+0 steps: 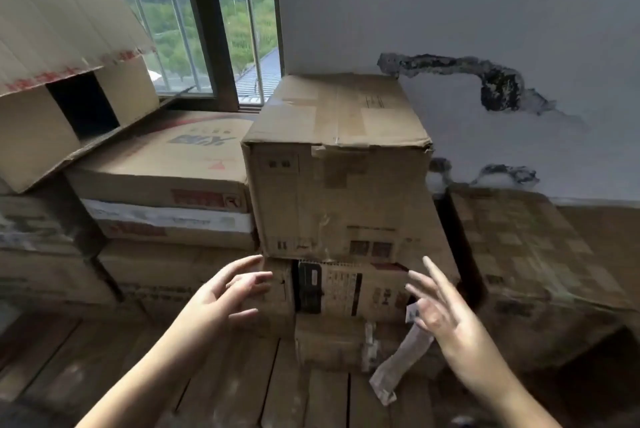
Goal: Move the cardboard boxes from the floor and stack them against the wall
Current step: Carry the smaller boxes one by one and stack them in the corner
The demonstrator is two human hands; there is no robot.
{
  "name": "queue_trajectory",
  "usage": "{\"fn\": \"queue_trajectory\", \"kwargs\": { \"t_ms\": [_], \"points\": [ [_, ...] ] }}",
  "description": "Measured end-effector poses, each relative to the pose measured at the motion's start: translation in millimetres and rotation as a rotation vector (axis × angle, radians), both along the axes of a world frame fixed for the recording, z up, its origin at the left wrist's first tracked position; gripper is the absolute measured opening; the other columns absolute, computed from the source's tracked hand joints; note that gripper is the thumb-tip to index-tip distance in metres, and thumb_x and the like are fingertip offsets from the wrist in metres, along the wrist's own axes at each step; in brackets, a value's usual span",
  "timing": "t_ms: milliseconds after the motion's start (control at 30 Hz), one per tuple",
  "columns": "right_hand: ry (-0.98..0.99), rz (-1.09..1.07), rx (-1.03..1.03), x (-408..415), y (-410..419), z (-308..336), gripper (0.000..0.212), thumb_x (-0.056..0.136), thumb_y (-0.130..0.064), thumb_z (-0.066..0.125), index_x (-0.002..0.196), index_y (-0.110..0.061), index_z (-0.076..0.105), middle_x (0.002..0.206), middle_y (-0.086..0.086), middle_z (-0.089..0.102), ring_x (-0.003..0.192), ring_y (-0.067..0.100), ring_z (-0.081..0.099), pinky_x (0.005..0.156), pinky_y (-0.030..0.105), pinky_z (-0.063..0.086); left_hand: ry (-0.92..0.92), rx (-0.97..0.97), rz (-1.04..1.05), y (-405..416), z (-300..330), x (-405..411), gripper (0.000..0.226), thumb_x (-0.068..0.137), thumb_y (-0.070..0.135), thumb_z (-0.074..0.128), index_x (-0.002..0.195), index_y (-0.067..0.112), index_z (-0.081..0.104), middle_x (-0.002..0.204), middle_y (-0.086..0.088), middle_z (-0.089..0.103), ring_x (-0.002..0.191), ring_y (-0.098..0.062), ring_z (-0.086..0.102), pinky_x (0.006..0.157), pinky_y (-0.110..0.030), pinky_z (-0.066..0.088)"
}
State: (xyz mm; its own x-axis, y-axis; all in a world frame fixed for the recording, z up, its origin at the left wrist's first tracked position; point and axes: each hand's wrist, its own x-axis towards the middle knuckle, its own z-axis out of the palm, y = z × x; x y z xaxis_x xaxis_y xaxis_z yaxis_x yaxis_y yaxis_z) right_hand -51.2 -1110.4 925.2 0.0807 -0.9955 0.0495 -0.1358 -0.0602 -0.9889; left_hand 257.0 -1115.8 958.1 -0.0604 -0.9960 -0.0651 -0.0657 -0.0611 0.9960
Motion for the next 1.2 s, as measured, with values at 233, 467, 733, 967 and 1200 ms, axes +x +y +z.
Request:
{"fn": "queue_trajectory", "kwargs": {
  "t_ms": [233, 467, 733, 967, 1200],
  "points": [
    [-0.051, -0.002, 0.316, 3, 107, -74, 0.100, 0.041, -0.089, 0.062, 0.129, -0.047, 0.035, 0.132, -0.021, 0.051, 0.115, -0.010, 0.052, 0.080, 0.010, 0.046, -0.110, 0.167, 0.056, 110, -83, -27, 0.074, 0.055, 0.058, 0.077, 0.119, 0.025, 0.056, 0.110, 0.009, 0.070, 0.103, -0.008, 0.065, 0.089, -0.027, 0.051],
    [-0.097, -0.135, 0.437, 5, 151, -95, 0.075, 0.064, -0.071, 0.061, 0.131, -0.051, 0.032, 0.131, -0.027, 0.050, 0.117, -0.011, 0.050, 0.080, 0.008, 0.047, -0.162, 0.250, 0.043, 146, -115, -65, 0.041, 0.090, -0.001, 0.052, 0.118, 0.029, 0.055, 0.107, 0.007, 0.070, 0.101, -0.003, 0.064, 0.081, -0.013, 0.050],
    [-0.141, -0.498, 0.421, 49, 204, -98, 0.066, 0.069, -0.065, 0.060, 0.129, -0.049, 0.037, 0.126, -0.024, 0.055, 0.115, -0.010, 0.053, 0.092, 0.020, 0.048, -0.143, 0.220, -0.294, 121, -117, -43, 0.040, 0.084, 0.019, 0.055, 0.123, 0.030, 0.052, 0.111, 0.015, 0.066, 0.104, -0.006, 0.063, 0.080, -0.010, 0.047],
    [-0.213, -0.942, 0.345, 137, 274, -108, 0.073, 0.066, -0.068, 0.064, 0.130, -0.039, 0.043, 0.124, -0.018, 0.061, 0.114, -0.003, 0.057, 0.084, 0.005, 0.044, -0.146, 0.170, -0.700, 109, -128, -12, 0.046, 0.079, 0.035, 0.060, 0.124, 0.037, 0.054, 0.114, 0.010, 0.066, 0.108, -0.012, 0.062, 0.088, -0.020, 0.050],
    [-0.257, -1.431, 0.269, 205, 353, -96, 0.099, 0.048, -0.085, 0.064, 0.129, -0.032, 0.046, 0.117, -0.013, 0.067, 0.110, 0.002, 0.061, 0.086, 0.009, 0.047, -0.122, 0.131, -1.070, 130, -122, -21, 0.039, 0.085, 0.026, 0.060, 0.122, 0.027, 0.050, 0.111, 0.011, 0.067, 0.101, -0.009, 0.065, 0.083, -0.018, 0.050]
  ]
}}
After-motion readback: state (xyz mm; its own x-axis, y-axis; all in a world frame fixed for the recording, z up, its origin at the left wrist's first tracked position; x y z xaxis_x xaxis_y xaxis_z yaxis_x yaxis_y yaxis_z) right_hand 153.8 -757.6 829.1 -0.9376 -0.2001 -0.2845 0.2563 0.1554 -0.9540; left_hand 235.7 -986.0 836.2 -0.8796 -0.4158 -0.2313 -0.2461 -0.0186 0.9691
